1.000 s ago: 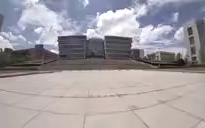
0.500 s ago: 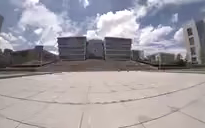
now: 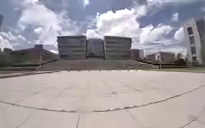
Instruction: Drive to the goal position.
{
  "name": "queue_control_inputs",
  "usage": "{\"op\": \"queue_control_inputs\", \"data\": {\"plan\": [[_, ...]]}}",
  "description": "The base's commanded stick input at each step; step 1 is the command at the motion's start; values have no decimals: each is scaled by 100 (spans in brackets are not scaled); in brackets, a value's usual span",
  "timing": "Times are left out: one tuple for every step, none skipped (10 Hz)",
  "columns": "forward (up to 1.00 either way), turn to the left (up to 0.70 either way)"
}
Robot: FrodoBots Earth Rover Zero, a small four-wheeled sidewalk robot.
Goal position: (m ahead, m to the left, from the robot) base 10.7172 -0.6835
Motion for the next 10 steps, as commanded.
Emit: {"op": "queue_control_inputs", "data": {"plan": [[70,2],[70,2],[70,3],[70,3],[70,3],[70,3],[70,3],[70,3],[70,3],[70,3]]}}
